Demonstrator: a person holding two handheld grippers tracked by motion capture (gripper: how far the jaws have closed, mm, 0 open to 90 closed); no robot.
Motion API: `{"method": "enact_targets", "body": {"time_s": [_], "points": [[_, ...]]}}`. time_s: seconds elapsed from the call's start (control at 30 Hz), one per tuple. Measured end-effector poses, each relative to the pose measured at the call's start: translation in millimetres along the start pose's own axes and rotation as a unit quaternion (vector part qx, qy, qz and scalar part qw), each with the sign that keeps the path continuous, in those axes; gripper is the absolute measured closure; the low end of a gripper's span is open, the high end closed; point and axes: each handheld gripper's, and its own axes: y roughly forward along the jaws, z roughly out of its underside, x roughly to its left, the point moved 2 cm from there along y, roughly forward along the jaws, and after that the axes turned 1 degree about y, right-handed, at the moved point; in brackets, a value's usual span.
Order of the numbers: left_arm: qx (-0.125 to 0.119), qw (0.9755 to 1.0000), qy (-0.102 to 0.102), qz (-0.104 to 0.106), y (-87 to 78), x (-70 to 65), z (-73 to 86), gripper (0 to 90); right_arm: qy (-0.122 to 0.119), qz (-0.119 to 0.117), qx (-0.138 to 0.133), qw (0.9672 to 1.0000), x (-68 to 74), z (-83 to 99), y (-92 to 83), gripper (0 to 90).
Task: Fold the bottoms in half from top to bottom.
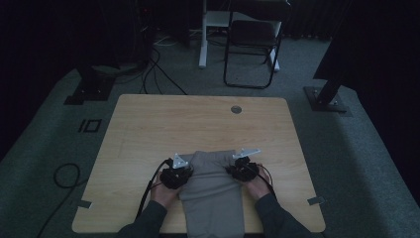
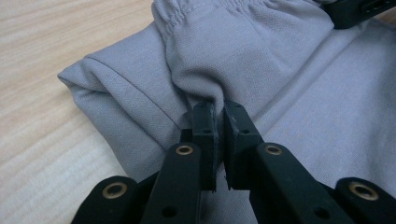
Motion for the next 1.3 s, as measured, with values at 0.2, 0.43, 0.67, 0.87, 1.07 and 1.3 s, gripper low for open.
{"method": "enact_targets", "body": {"time_s": [0.2, 0.43, 0.67, 0.87, 1.07, 1.3], "points": [[-0.015, 0.9998, -0.012, -0.009, 7.8, 9.9, -5.0, 84.3, 0.001, 0.006, -0.003, 1.0000, -3.9, -5.4, 4.7, 86.5], [-0.019, 0.9995, -0.012, -0.024, 19.9, 21.1, -17.2, 84.4, 0.020, 0.004, -0.013, 0.9997, -16.0, -13.7, 12.0, 86.5], [-0.020, 0.9991, -0.010, -0.036, 31.0, 31.0, -28.8, 84.4, 0.042, 0.005, -0.020, 0.9989, -28.7, -23.4, 19.5, 86.5], [-0.022, 0.9988, -0.005, -0.044, 38.2, 38.3, -36.7, 84.4, 0.038, 0.021, -0.017, 0.9989, -32.0, -30.9, 23.9, 86.4], [-0.021, 0.9982, -0.004, -0.056, 43.6, 46.8, -42.8, 84.4, 0.040, 0.030, -0.015, 0.9986, -35.4, -39.6, 30.3, 86.4], [-0.023, 0.9973, -0.011, -0.069, 48.0, 61.0, -47.9, 84.3, 0.042, 0.037, -0.013, 0.9983, -38.0, -53.7, 41.4, 86.3]]}}
